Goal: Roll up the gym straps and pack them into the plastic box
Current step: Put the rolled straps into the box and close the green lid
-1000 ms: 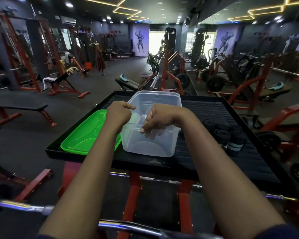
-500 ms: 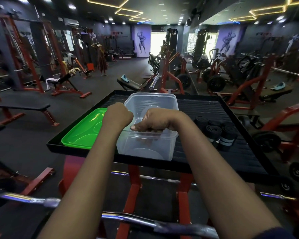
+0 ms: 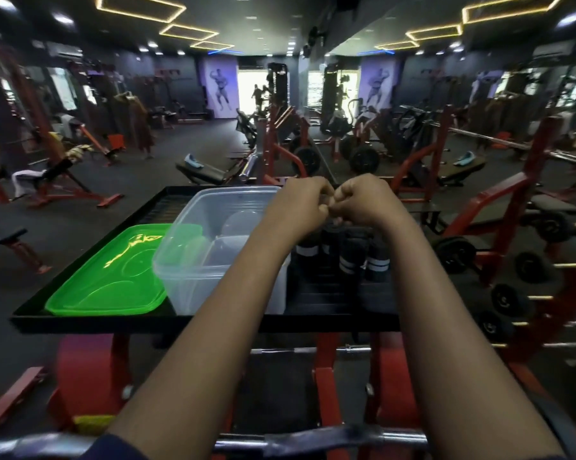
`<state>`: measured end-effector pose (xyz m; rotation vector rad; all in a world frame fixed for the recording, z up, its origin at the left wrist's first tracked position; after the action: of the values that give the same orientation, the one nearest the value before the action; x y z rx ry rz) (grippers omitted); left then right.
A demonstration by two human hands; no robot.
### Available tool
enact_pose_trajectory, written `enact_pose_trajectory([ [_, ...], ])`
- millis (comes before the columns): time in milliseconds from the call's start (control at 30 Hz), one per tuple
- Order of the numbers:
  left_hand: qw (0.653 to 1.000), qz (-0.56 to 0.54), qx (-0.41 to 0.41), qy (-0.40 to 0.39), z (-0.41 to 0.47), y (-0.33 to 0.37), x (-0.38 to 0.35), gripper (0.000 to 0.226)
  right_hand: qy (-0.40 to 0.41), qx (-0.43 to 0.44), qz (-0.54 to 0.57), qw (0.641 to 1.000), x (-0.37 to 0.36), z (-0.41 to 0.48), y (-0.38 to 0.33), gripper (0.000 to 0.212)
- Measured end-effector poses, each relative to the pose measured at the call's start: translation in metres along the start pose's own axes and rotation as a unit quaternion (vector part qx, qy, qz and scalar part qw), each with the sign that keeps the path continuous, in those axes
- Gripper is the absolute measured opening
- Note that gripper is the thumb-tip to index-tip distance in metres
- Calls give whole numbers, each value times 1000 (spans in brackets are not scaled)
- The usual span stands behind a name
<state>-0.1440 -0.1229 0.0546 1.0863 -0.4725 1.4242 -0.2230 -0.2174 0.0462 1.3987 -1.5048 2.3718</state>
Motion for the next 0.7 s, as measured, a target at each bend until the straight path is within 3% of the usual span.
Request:
enact_pose_trajectory([
  [167, 996, 37, -11, -85, 21, 37, -50, 26, 56, -31, -150, 987, 20, -6, 42, 14],
  [400, 988, 51, 18, -141, 26, 37, -98, 20, 64, -27, -162, 984, 19, -9, 78, 10],
  [700, 982, 70, 40, -172, 20, 22, -114, 19, 25, -26, -214, 976, 4, -10, 87, 40],
])
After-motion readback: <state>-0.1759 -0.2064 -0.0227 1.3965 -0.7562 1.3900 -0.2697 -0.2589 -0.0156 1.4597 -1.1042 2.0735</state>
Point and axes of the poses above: each hand's wrist, its own z-axis towards the middle knuckle, its own x-axis out of the back of the hand, y = z × x, the point moved 6 cm from there along z, towards the middle knuckle, and after that the axes turned 6 degrees about -x, right-handed, at the moved point
